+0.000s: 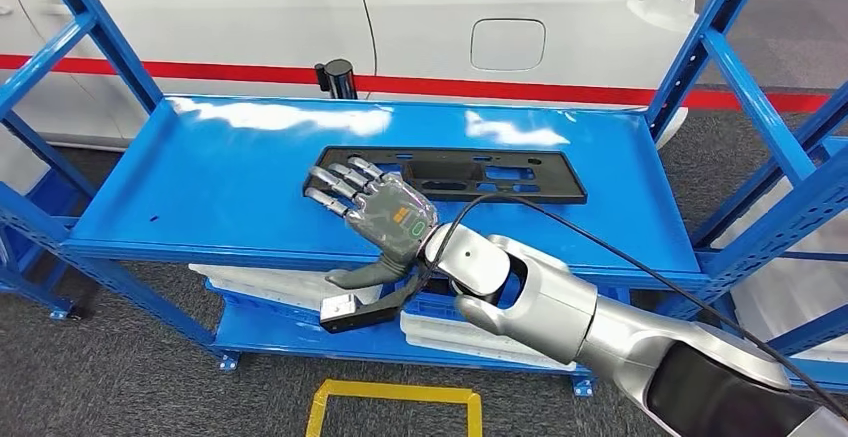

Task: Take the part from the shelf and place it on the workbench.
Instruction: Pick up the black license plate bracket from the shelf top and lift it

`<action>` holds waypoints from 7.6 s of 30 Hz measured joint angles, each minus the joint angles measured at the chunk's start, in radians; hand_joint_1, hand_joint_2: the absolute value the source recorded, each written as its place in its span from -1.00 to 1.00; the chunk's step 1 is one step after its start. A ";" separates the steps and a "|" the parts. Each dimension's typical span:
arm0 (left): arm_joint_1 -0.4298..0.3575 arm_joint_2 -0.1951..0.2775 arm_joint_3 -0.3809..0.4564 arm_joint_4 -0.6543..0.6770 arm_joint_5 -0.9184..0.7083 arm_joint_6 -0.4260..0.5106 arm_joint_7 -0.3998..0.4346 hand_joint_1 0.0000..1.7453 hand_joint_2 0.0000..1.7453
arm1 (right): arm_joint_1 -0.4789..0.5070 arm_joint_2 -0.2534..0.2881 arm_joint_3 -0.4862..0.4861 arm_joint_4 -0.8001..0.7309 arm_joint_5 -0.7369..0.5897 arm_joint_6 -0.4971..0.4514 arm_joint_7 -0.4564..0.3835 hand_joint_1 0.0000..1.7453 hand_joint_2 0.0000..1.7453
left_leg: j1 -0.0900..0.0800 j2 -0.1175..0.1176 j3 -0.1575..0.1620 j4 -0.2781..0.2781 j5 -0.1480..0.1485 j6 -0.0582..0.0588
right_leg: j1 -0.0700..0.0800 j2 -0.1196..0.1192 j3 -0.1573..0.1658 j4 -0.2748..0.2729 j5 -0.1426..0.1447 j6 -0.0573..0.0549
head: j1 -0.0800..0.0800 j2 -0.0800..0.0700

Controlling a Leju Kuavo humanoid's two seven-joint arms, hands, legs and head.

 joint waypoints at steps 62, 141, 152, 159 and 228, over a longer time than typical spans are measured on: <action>-0.007 0.001 -0.037 0.000 0.008 0.000 0.008 -1.00 -1.00 | -0.008 -0.051 -0.014 0.040 -0.028 0.014 0.013 -1.00 -1.00 | -0.019 0.006 -0.051 0.074 -0.009 0.008 | -0.001 -0.007 0.007 0.007 -0.010 -0.009 | 0.001 0.000; -0.013 0.000 -0.071 0.000 0.043 -0.020 -0.022 -1.00 -1.00 | -0.058 -0.057 0.046 0.181 -0.206 0.372 0.200 -0.56 1.00 | -0.020 0.000 -0.023 -0.017 0.047 0.062 | 0.004 -0.007 -0.103 0.259 -0.147 0.033 | 0.003 0.000; -0.013 -0.002 -0.079 0.000 0.050 -0.021 -0.022 -1.00 -1.00 | -0.081 -0.054 0.051 0.210 -0.239 0.352 0.209 1.00 1.00 | -0.024 -0.004 -0.022 -0.004 0.032 0.026 | 0.008 -0.008 0.012 -0.002 -0.007 -0.002 | 0.001 0.000; -0.021 0.000 -0.082 0.000 0.055 -0.019 -0.025 -1.00 -1.00 | -0.073 -0.045 0.049 0.209 -0.294 0.301 0.172 1.00 1.00 | -0.015 0.000 -0.152 0.270 -0.075 -0.001 | 0.003 -0.010 0.015 -0.004 -0.004 -0.013 | 0.000 0.000; -0.013 0.005 -0.065 0.000 0.312 0.079 -0.237 -1.00 1.00 | 0.107 -0.067 -0.124 -0.709 -1.423 -0.137 -0.388 1.00 1.00 | -0.025 0.000 -0.002 -0.003 0.023 0.024 | 0.012 0.001 0.022 0.009 -0.022 -0.004 | 0.002 0.000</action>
